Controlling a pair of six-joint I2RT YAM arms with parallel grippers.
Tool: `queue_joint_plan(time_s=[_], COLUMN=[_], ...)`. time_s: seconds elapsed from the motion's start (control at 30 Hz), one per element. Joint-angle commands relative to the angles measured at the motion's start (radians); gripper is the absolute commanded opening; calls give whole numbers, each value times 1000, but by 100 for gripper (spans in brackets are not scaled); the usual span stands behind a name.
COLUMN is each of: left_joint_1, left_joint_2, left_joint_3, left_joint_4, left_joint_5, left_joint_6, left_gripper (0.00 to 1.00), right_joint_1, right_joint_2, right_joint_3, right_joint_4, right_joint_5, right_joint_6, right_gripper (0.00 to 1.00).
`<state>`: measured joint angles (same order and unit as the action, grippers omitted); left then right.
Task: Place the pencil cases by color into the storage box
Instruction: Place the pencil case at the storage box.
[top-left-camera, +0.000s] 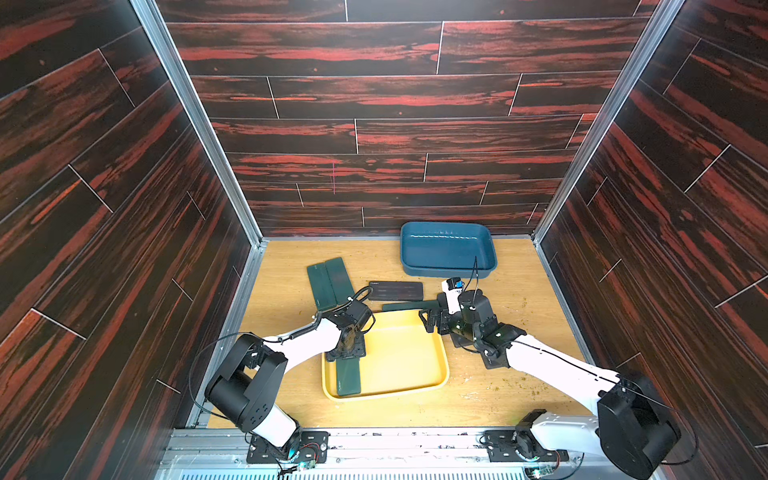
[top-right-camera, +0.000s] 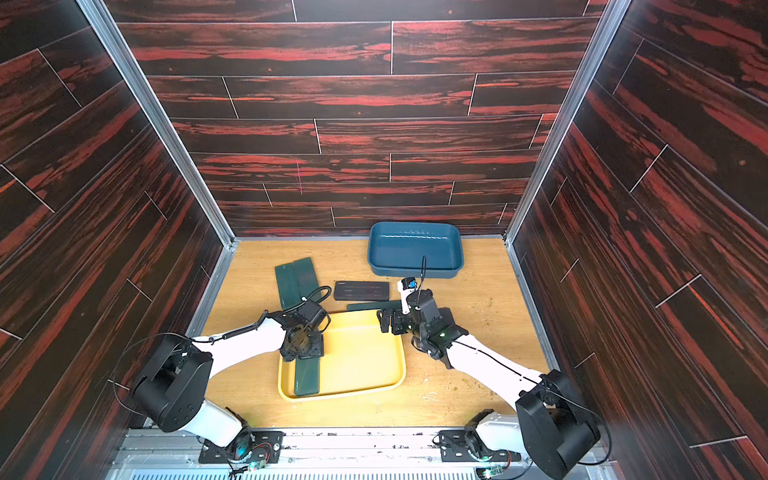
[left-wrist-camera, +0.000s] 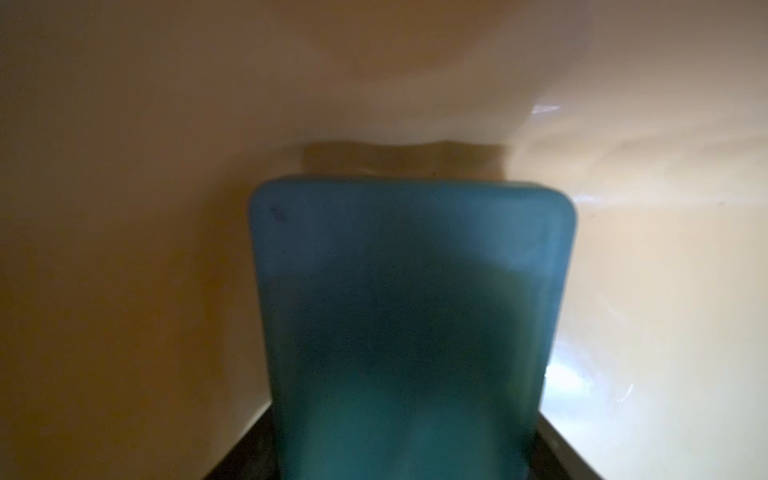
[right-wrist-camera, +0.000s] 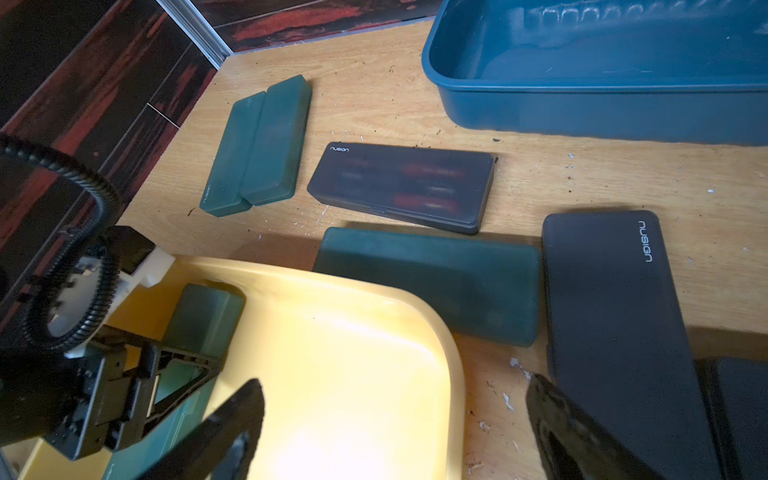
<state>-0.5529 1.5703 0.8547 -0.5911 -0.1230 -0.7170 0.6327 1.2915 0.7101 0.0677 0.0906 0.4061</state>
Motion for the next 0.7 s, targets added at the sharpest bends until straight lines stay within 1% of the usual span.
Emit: queue_joint_plan(time_s=[0.0,0.23,0.47,0.67], left_joint_1=[19,24,25,24], left_joint_2=[-1,1,-21,-105], left_joint_3=[18,25,41,47], left_joint_4=[-9,-21,-44,-63], left_joint_5=[-24,-28,-30,-31], left_joint_6=[20,37,45,50], left_gripper=[63,78,85,90], right_joint_1=[-3,-5,-17,-27], right_joint_2=[11,3,9,24], right_joint_3=[17,26,47,96], right_joint_4=[-5,-24,-44,-85], right_joint_5=[7,26,28,33], right_joint_6=[-13,-24,-20,-7], right_gripper=[99,99,99,99])
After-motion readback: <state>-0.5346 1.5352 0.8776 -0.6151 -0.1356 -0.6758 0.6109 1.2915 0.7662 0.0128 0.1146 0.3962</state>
